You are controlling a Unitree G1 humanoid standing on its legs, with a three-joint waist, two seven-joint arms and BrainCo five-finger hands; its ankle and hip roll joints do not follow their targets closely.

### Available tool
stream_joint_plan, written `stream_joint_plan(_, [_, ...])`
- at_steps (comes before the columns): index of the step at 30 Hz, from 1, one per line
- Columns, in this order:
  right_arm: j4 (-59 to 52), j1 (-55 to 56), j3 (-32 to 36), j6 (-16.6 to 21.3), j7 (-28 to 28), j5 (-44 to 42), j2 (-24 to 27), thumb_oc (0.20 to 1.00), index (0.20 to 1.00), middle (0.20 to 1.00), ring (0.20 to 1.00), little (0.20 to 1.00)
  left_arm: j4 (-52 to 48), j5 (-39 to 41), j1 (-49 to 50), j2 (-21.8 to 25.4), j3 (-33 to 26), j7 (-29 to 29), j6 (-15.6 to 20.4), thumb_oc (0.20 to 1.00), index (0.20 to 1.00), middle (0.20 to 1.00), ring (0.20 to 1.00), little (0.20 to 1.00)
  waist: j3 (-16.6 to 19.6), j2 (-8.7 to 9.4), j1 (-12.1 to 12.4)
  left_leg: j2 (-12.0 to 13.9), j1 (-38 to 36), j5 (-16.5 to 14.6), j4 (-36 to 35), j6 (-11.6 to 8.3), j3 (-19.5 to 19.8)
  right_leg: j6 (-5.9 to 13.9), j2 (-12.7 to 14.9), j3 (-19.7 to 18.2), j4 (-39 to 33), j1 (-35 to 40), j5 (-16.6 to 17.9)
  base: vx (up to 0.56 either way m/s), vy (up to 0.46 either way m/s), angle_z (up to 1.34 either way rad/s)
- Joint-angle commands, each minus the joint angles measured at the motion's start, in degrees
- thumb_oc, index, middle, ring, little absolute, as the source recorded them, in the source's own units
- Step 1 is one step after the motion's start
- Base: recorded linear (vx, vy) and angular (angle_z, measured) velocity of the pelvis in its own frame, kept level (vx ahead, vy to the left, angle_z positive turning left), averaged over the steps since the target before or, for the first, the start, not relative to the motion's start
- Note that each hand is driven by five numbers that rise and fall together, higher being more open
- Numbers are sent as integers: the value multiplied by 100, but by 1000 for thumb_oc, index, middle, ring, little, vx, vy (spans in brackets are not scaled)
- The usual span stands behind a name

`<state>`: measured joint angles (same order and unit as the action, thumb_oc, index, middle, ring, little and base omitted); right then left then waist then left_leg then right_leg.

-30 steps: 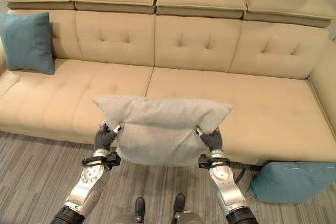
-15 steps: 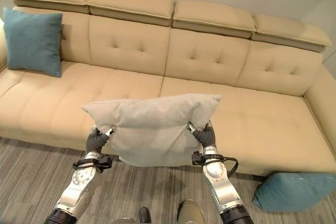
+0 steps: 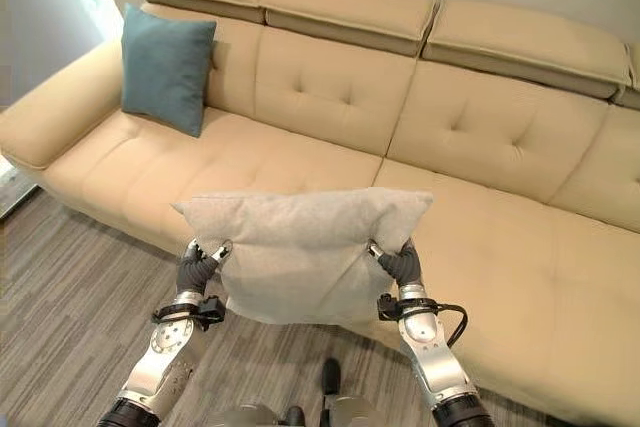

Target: Pick up all the scattered cushions and arrange them neatly on the sofa.

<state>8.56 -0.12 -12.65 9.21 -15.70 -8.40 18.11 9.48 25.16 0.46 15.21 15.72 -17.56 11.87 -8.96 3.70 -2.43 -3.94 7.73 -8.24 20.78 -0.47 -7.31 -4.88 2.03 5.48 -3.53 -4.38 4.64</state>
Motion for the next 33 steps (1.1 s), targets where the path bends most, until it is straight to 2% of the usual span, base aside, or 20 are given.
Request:
stream_joint_plan(1, [-577,-317,159,607,32,-211,-39,200,200,200,200,200,-639,-204,-394,3,339,272,391,200,200,200,200,200,285,100,-92,289,109,454,-1144,-206,477,992,-60,-56,412,293,-636,269,-48,-35])
stream_joint_plan(2, [-564,-309,171,602,20,-232,-38,200,200,200,200,200,-655,-207,-387,15,332,271,372,200,200,200,200,200,268,62,-36,213,287,743,-1410,-244,657,949,-154,-131,412,402,-742,241,-12,-41])
stream_joint_plan(5, [-524,-324,166,593,-15,-248,-34,200,200,200,200,200,-692,-233,-333,22,309,262,349,200,200,200,200,200,225,28,70,130,617,934,-1408,-285,788,867,-267,-328,491,547,-896,153,23,-36])
stream_joint_plan(9, [-532,-303,91,575,66,-220,-46,200,200,200,200,200,-708,-214,-195,39,244,302,356,200,200,200,200,200,323,-18,139,120,374,904,-1601,-220,910,860,-311,-487,614,610,-997,187,68,-78])
stream_joint_plan(13, [-549,-371,14,546,116,-147,-91,200,200,200,200,200,-756,-208,-94,121,173,293,323,200,200,200,200,200,457,-31,186,154,8,765,-1684,-70,667,925,-210,-652,814,704,-1125,207,112,-38])
stream_joint_plan(16, [-532,-458,-47,539,167,-130,-168,200,200,200,200,200,-795,-218,-104,162,83,257,330,200,200,200,200,200,464,-88,253,182,-176,639,-1747,55,421,1084,-113,-708,1202,551,-1137,116,110,-68])
stream_joint_plan(18, [-566,-516,-75,528,220,-118,-206,200,200,200,200,200,-885,-206,-84,214,-4,218,344,200,200,200,200,200,401,-164,234,212,-270,620,-1808,144,317,1242,-66,-781,1868,188,-1003,73,95,-87])
stream_joint_plan(19, [-545,-596,-159,544,243,-112,-288,200,200,200,200,200,-877,-196,-125,236,-70,163,378,200,200,200,200,200,313,-232,231,273,-292,604,-1842,181,227,1355,27,-660,2261,-146,-906,-4,55,-61])
stream_joint_plan(20, [-537,-626,-195,540,245,-123,-320,200,200,200,200,200,-881,-177,-154,246,-107,153,401,200,200,200,200,200,288,-256,257,297,-304,577,-1856,184,168,1360,170,-474,2223,-236,-904,-9,2,-69])
stream_joint_plan(22, [-508,-679,-230,524,278,-115,-326,200,200,200,200,200,-907,-124,-134,230,-156,189,458,200,200,200,200,200,300,-278,323,335,-409,500,-1963,136,47,1337,548,107,1567,-250,-793,72,-66,-112])
stream_joint_plan(23, [-510,-698,-231,525,289,-97,-291,200,200,200,200,200,-886,-104,-117,218,-168,194,465,200,200,200,200,200,310,-287,314,336,-475,479,-2022,127,26,1349,583,184,1324,-251,-696,124,-76,-63])
stream_joint_plan(26, [-532,-731,-207,514,303,-90,-265,200,200,200,200,200,-836,-90,-137,168,-205,193,483,200,200,200,200,200,221,-308,228,342,-692,427,-2118,81,27,1433,564,305,922,-548,-347,150,-133,-9])
stream_joint_plan(28, [-523,-641,-156,510,295,-54,-224,200,200,200,200,200,-799,-53,-151,119,-177,257,520,200,200,200,200,200,236,-246,173,306,-812,392,-2138,29,129,1411,487,141,728,-402,-295,209,-243,9])
stream_joint_plan(30, [-536,-581,-69,509,249,-51,-158,200,200,200,200,200,-773,50,-186,51,-116,268,504,200,200,200,200,200,285,-213,124,394,-862,371,-2133,-112,220,1340,419,178,600,-212,-331,145,-242,3])
stream_joint_plan(33, [-605,-452,91,528,147,-57,-57,200,200,200,200,200,-724,123,-326,-16,-9,274,489,200,200,200,200,200,266,-147,31,542,-638,233,-1581,-284,226,1236,420,410,503,8,-428,62,-198,63])
